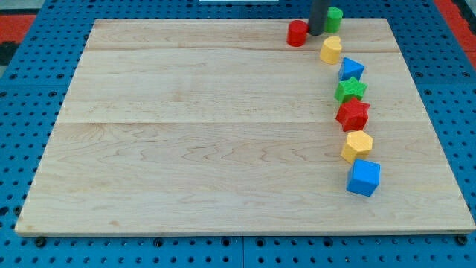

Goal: Push the yellow heart below the red circle

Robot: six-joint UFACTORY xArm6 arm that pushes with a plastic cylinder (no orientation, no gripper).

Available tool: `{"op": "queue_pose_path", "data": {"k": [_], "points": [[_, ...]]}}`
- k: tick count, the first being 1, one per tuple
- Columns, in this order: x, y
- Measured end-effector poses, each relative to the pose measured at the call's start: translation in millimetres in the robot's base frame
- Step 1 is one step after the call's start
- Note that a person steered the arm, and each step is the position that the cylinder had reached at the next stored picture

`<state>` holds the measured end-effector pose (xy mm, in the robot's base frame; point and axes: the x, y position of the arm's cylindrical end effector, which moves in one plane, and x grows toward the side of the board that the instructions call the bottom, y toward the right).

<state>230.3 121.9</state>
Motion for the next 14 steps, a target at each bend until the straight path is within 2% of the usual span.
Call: {"op": "queue_pose_path", "data": {"k": [1,2,3,5,10,11,12,13,14], "points": [[2,-108],[14,-161],[14,-105],[13,-42],[36,-31],[16,-31],[2,25],[27,47],[52,10]]}}
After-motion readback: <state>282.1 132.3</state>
